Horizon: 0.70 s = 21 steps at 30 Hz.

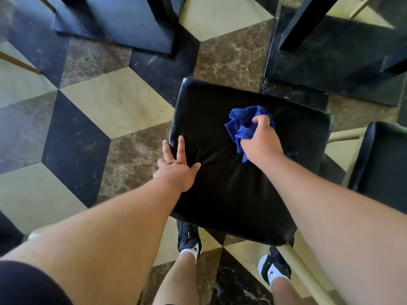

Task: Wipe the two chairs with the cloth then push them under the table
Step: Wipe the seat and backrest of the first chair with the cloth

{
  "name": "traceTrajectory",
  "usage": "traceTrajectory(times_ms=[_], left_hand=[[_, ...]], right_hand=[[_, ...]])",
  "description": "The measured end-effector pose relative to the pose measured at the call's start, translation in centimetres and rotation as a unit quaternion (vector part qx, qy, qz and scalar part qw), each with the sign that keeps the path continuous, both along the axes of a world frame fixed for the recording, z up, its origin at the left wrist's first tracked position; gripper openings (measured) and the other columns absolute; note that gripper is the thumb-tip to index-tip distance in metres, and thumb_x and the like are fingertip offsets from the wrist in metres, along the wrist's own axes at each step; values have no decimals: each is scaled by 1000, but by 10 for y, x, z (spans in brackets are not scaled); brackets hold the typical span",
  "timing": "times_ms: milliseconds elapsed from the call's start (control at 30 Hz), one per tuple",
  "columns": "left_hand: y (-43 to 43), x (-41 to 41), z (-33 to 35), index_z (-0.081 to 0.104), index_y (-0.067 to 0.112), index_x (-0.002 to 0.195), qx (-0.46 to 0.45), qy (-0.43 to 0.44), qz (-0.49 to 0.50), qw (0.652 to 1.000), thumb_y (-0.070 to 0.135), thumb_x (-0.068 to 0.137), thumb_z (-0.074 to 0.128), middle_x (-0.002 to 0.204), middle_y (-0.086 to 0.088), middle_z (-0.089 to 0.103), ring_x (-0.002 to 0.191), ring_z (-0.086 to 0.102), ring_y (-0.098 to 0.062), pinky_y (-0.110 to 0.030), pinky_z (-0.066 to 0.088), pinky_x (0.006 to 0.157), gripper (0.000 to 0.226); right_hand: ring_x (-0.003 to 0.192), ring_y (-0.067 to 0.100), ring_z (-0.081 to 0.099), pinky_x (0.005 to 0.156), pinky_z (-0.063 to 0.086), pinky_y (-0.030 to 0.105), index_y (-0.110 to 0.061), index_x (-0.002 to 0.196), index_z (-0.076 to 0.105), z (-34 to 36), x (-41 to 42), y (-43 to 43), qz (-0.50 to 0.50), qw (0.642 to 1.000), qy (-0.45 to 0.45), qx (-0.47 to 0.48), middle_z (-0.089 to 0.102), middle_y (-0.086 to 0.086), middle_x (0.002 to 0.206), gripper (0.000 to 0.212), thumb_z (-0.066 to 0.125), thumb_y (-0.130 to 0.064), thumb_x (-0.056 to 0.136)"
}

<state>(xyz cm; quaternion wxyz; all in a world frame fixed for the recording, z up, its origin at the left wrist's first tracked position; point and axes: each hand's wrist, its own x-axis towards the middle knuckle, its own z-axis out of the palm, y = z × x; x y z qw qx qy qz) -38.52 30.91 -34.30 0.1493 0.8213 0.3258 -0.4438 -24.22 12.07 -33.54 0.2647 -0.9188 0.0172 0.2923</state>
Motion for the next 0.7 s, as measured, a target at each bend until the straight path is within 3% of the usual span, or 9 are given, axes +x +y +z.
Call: traceTrajectory(times_ms=[67,133,200,267,367,433,500,567,700], left_hand=[[14,10,25,-43,42,149,-25,61,-80,995,55,103,56,172,-11,-28,143,43,-44,-53,42,112,109],[31,15,52,-33,37,157,-64,107,-151,981,43,101,67,174,-18,12,131,56,-41,-49,47,109,115],[48,15,76,0,27,169,-98,152,-213,960,42,100,69,163,-17,42,126,61,-35,-45,48,109,98],[64,11,96,39,15,162,-126,226,-235,937,43,102,67,154,-12,52,109,68,-28,-43,52,106,71],[87,-4,118,49,18,154,-182,304,-169,920,38,105,64,152,-3,55,98,76,-20,-40,60,89,55],[103,-17,123,51,27,151,-221,289,-88,927,33,107,62,144,6,60,92,78,-12,-32,60,72,46],[116,-35,120,54,25,149,-246,247,-15,937,25,107,61,136,7,62,77,77,-5,-26,60,61,42],[121,-54,113,64,16,141,-239,192,15,952,25,103,68,136,1,67,80,77,-3,-23,62,67,40],[107,-84,117,73,12,126,-227,116,108,961,24,96,76,124,-11,75,114,73,-28,-43,59,100,32]], right_hand=[[71,9,52,50,34,20,-24,139,43,10,-24,7,-28,997,62,20,55,-3,110,56,67,-15,89],[72,7,54,52,37,22,-22,136,48,21,-52,20,-41,991,125,34,58,-8,98,51,67,-17,89],[86,17,63,62,42,24,-19,135,54,31,-83,37,-29,983,178,45,62,-5,104,48,68,-20,88],[100,24,64,75,43,27,-17,127,63,39,-111,56,-3,975,218,48,67,3,114,39,68,-23,88],[100,30,68,80,52,33,-10,105,74,43,-154,86,41,958,277,59,73,13,107,22,64,-22,89],[104,36,70,89,58,42,-5,108,73,43,-180,105,41,938,337,69,73,18,110,27,59,-21,92],[93,37,73,73,63,38,-4,111,71,45,-198,117,23,924,375,76,74,20,107,29,55,-22,95],[74,32,72,50,54,27,-7,110,70,48,-206,120,-22,919,382,91,73,17,100,27,53,-23,96],[87,34,68,75,52,41,-7,92,73,74,-207,122,-52,920,369,123,74,16,93,27,57,-28,90]])
